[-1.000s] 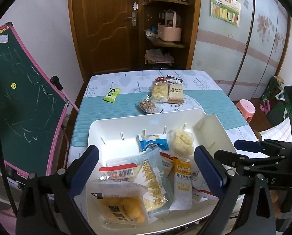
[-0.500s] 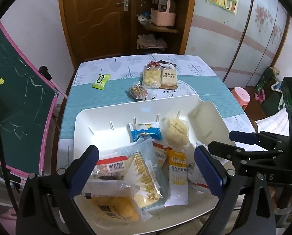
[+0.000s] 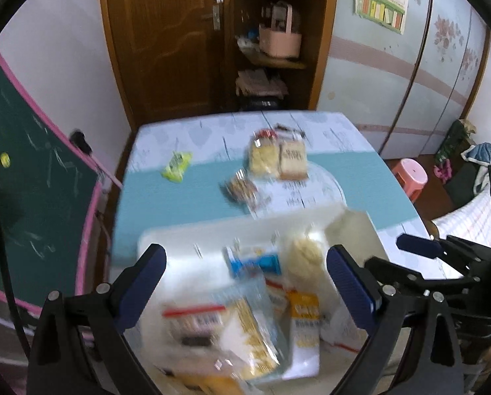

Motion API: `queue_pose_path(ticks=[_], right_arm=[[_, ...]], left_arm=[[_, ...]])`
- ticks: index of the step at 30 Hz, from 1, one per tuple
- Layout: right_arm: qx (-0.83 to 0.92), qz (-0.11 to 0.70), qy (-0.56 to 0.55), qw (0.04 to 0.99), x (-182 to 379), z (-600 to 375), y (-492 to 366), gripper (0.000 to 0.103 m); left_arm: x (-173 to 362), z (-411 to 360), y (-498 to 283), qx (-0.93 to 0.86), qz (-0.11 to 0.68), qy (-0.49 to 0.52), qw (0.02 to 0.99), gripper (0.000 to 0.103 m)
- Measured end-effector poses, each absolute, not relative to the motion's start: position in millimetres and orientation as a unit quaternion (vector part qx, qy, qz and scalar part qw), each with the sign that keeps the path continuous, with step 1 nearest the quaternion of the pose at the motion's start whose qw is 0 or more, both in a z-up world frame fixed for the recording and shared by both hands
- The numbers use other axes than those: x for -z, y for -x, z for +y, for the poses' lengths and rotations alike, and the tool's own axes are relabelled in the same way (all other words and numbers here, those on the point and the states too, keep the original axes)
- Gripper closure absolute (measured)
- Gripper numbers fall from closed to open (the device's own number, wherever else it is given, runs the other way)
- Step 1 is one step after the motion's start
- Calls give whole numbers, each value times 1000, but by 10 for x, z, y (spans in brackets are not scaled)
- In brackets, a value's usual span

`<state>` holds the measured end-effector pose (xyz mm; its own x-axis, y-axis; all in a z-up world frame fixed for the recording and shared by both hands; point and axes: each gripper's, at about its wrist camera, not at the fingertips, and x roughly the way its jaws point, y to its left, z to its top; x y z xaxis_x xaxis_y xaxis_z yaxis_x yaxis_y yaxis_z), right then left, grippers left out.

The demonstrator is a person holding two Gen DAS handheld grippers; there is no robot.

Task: Organize snacks
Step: 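Move both tools forward over the remaining snacks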

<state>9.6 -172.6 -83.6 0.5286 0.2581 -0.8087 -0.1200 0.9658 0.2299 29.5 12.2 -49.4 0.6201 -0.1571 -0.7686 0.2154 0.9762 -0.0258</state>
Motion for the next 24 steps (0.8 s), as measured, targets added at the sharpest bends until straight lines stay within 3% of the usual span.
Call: queue_pose_path(ticks=[14,24], right_arm=[[-75,357,3,931,-318,-1918,-635,34],[-37,375,23,926,-540,-2053,-1476,34]], left_arm=[[-645,0,-1024,87,327,-77,938,5],[-691,-240,-1907,69,357,-91,927,5]])
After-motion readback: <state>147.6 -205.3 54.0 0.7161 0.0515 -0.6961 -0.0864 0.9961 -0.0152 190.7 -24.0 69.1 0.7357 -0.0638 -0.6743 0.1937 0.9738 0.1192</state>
